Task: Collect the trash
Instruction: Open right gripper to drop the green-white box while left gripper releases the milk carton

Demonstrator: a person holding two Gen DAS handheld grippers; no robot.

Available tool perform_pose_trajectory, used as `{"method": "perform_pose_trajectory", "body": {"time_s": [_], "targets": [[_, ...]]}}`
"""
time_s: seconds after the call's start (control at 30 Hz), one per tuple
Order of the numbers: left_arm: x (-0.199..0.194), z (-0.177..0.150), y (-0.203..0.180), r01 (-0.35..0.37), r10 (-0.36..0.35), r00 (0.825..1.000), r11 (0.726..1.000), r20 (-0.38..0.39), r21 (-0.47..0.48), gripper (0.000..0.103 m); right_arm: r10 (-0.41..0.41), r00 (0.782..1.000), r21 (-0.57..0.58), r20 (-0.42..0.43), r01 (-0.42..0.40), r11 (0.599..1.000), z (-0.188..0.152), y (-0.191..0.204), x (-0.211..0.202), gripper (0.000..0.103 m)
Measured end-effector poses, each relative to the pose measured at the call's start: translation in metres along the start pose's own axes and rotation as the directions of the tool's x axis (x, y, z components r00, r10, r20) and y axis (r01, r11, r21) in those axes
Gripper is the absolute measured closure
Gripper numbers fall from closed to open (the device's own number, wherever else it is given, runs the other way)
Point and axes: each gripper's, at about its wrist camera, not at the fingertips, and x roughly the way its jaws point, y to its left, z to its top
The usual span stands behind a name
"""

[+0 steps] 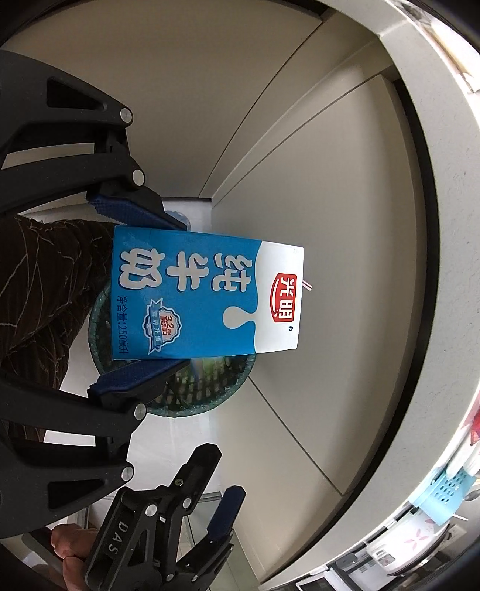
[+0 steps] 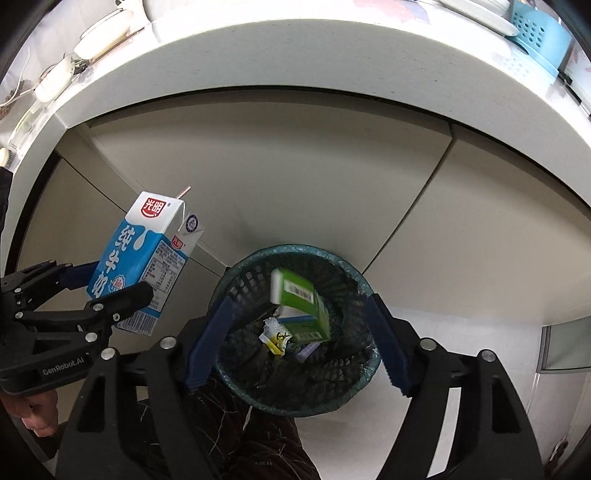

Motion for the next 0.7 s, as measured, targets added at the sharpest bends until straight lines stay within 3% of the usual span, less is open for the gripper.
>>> {"method": "perform_pose_trajectory", "body": {"time_s": [0.13,0.7], "targets": [[0.004,0.004,0.000,0.003,-0.003,1.000,1.000,-0.015,-0.003,0.040,-0.027,1.000,0.043,0.001,0.027,0.999,0.000,-0.012,-0.003,0.010],[0.036,0.011,-0.042,0.045,-0.038,0.996,0.995,-0.079,0.087,0.040,-0.072,0.997,0.184,0.017,0.068,0.981,-0.020,-0.064,-0.036,0.008]]}}
